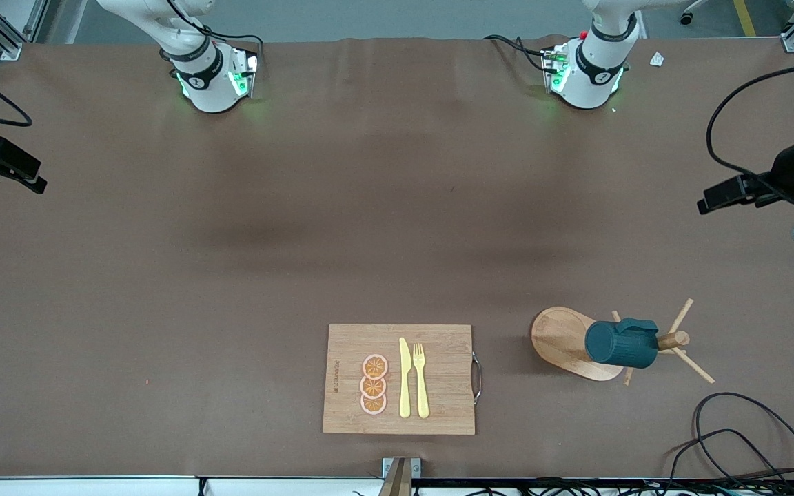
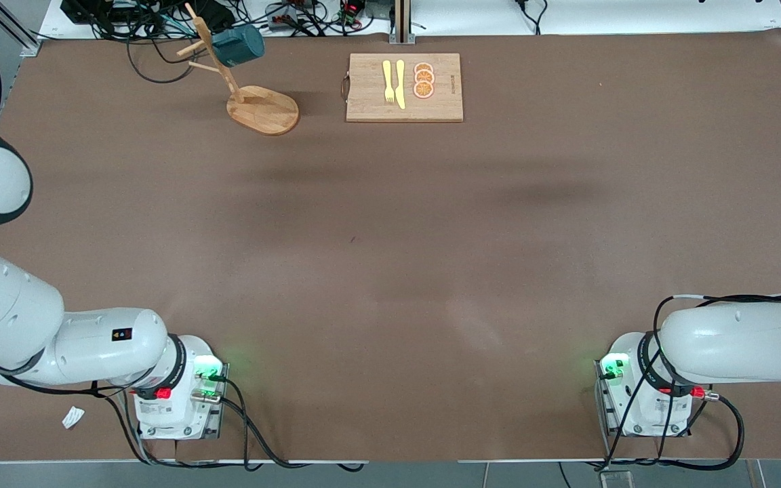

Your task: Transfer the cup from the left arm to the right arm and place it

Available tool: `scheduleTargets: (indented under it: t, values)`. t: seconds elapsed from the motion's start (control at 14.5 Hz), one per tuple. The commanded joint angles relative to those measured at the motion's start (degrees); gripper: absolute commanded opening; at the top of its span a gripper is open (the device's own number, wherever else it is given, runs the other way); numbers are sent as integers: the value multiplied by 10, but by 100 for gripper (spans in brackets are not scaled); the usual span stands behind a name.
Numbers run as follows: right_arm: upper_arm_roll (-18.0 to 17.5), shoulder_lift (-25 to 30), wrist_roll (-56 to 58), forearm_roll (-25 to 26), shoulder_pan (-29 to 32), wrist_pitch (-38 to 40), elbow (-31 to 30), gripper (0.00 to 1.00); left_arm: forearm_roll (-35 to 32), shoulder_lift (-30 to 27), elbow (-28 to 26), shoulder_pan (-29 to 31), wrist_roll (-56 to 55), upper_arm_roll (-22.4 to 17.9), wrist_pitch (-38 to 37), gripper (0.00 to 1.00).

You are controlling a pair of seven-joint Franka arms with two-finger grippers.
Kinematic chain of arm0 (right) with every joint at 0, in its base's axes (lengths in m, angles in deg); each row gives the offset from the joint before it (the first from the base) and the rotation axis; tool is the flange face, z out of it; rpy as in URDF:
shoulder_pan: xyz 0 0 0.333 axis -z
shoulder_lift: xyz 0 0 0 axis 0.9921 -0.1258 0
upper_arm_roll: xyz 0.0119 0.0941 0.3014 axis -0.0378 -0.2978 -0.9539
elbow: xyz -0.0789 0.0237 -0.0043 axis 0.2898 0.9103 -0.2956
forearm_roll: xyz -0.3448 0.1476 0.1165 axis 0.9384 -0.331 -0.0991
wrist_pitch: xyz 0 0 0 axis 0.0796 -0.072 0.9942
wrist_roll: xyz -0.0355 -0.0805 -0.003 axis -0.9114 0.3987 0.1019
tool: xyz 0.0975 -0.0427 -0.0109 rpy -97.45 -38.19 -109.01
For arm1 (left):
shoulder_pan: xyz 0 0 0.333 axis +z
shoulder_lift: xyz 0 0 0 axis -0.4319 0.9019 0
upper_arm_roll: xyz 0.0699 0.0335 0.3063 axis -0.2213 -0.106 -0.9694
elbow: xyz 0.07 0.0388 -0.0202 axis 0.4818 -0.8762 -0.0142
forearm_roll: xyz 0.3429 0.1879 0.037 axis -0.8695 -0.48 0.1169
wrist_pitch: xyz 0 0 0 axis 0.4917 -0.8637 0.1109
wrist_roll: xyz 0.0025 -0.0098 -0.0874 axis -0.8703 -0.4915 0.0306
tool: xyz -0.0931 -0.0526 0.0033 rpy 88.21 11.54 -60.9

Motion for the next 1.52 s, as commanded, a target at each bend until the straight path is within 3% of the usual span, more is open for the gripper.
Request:
scheduleTargets:
  t: [0.0, 0.21, 0.34, 0.69, 0.83, 1.03, 1.24, 1.45]
  values:
    - [-1, 14, 3, 7, -1, -4, -10, 100, 8, 34, 24, -2, -151, -1, 34, 100]
    - [-1, 14, 3, 7, -1, -4, -10, 100, 91, 67, 24, -1, -348, -2, 96, 99]
    - [-1, 14, 4, 7, -1, -4, -10, 100, 99, 88, 26, -7, -447, -2, 111, 99]
    - [-1, 14, 3, 7, -2, -3, -10, 100, 80, 122, 23, 1, -465, -7, 143, 96]
    - [-1, 14, 3, 7, -1, -3, -11, 100, 80, 127, 18, -6, -479, -3, 204, 100]
    - [-1, 14, 3, 7, -2, -4, -11, 100, 137, 146, 5, -5, -563, 0, 252, 100]
    - [-1, 13, 3, 7, -2, -5, -11, 100, 135, 148, -12, -21, -688, 1, 302, 100]
    - [-1, 12, 3, 7, -2, -5, -11, 100, 133, 157, -24, -23, -704, 0, 308, 100]
